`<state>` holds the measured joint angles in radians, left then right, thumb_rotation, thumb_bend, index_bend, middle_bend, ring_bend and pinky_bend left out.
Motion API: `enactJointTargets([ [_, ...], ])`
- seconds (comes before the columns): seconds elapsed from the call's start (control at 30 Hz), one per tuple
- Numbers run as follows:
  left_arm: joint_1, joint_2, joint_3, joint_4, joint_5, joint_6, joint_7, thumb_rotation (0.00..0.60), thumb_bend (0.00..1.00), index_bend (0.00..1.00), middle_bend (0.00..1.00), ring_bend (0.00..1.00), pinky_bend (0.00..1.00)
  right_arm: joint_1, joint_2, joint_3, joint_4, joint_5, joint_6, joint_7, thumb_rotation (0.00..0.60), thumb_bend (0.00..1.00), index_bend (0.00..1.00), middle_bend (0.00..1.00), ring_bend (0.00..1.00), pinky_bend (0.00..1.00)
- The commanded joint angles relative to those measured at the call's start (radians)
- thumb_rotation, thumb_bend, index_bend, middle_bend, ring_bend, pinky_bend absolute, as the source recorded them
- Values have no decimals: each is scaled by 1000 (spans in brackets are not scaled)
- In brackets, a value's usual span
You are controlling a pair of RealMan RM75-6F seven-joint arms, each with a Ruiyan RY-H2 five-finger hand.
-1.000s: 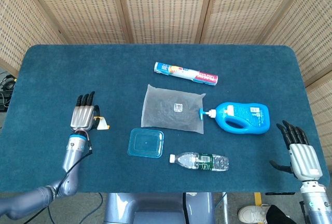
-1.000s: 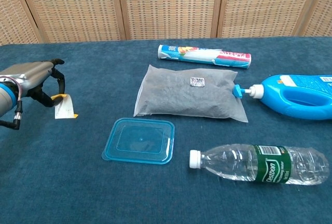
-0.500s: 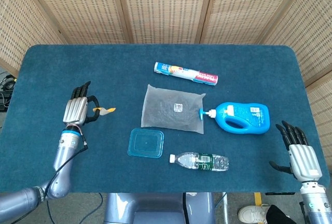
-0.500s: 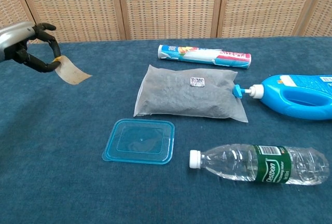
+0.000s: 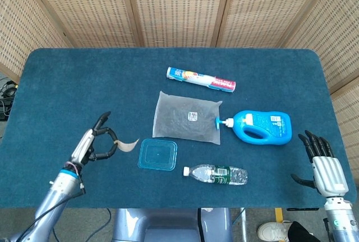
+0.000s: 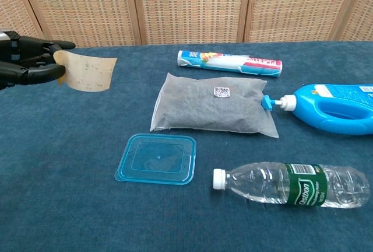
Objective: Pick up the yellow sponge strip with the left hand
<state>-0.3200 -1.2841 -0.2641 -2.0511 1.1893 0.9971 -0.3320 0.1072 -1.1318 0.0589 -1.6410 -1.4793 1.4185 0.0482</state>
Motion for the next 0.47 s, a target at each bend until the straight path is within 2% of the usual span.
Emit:
enactJointTargets([
  [0.03, 80, 44, 118, -102, 200, -32, -169, 600, 463, 573, 0, 0, 0, -1, 1, 0, -2, -4, 4, 2, 600, 0, 0, 0, 0, 0],
  [0.27, 91, 52, 202, -132, 352, 9, -237, 600, 462, 560, 0, 0, 0, -3, 3, -2, -4, -6, 6, -1, 600, 0, 0, 0, 0, 0],
  [0.47, 86, 43, 245, -129, 386, 33, -216, 600, 463, 558, 0, 0, 0, -7, 7, -3, -4, -7, 10, 6, 600, 0, 0, 0, 0, 0],
])
